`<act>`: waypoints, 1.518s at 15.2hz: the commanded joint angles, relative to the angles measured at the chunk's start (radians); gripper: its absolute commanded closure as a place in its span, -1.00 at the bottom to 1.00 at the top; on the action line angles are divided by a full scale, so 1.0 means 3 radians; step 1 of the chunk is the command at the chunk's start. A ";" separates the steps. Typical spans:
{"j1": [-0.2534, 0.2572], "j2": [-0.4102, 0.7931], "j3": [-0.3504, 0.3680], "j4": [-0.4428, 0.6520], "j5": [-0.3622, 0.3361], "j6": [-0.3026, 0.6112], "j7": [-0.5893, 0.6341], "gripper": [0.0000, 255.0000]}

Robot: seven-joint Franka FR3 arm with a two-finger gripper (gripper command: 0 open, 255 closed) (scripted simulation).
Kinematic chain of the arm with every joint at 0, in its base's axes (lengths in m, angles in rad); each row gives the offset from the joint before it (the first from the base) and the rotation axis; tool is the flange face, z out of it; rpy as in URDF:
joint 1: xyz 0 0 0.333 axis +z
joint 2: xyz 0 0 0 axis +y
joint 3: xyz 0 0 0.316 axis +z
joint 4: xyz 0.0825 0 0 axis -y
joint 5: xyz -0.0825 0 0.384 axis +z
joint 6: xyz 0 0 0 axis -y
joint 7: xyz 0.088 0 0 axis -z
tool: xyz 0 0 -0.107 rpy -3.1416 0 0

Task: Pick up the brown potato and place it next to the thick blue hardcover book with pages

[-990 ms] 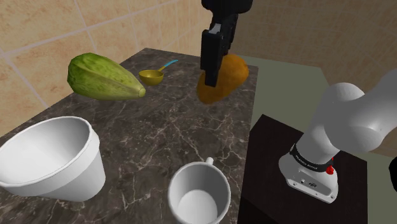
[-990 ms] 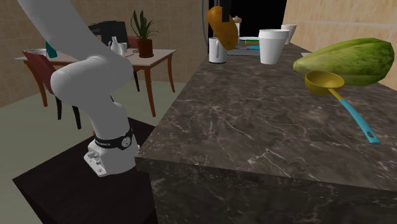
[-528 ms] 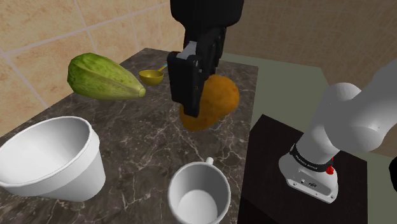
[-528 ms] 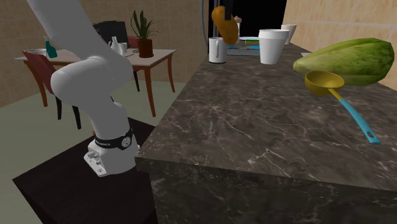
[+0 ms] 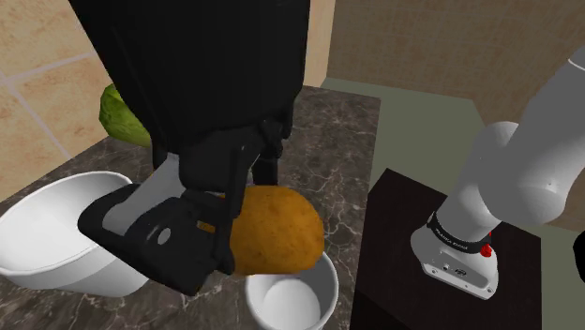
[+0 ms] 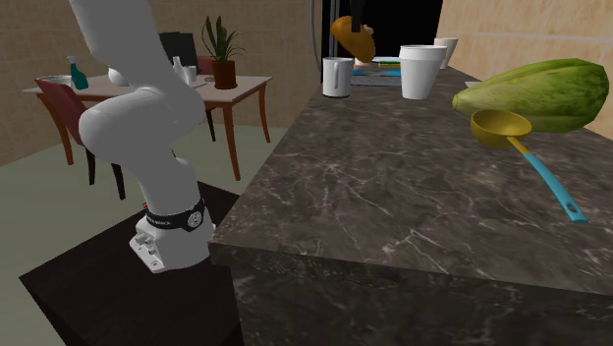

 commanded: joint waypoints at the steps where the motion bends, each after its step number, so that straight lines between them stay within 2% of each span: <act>1: 0.0091 0.0369 0.0225 0.0309 -0.0272 -0.0084 0.0324 1.00; 4: 0.0454 0.0985 0.0416 0.0805 -0.0778 -0.0259 0.0786 1.00; 5: 0.0633 0.1188 0.0426 0.0996 -0.0947 -0.0339 0.0916 1.00; 6: 0.0934 0.1494 0.0418 0.1325 -0.1200 -0.0481 0.1085 1.00; 15: 0.0683 0.1272 0.0410 0.0656 -0.1003 0.0039 0.1045 1.00; 23: 0.0554 0.1181 0.0414 0.0196 -0.0934 0.0437 0.1041 1.00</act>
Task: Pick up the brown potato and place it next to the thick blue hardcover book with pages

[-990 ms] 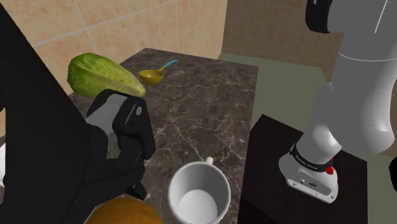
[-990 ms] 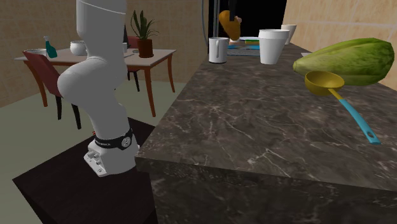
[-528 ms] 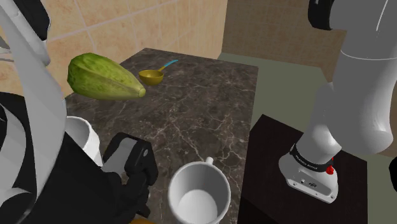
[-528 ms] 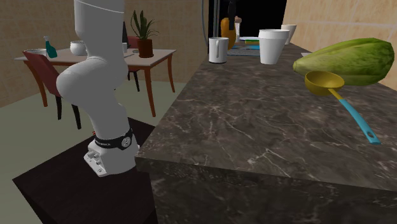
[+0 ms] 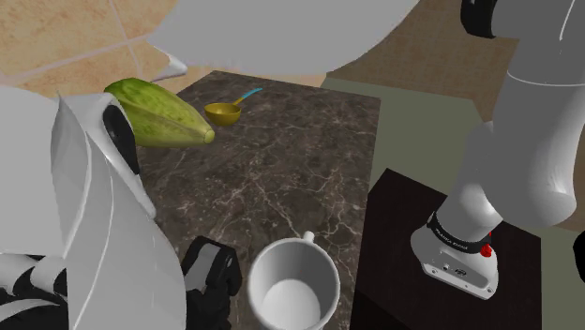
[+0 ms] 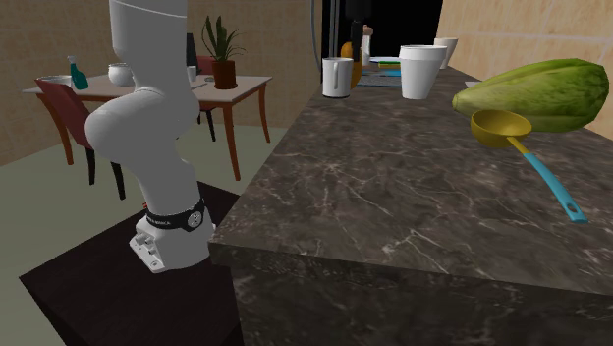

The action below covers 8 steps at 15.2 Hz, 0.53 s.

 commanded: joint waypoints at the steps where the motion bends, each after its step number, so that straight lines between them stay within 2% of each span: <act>1: -0.0022 -0.0010 -0.0002 -0.0109 0.0007 0.0100 0.0004 1.00; 8: -0.0070 -0.0019 -0.0009 -0.0413 0.0002 0.0393 0.0029 1.00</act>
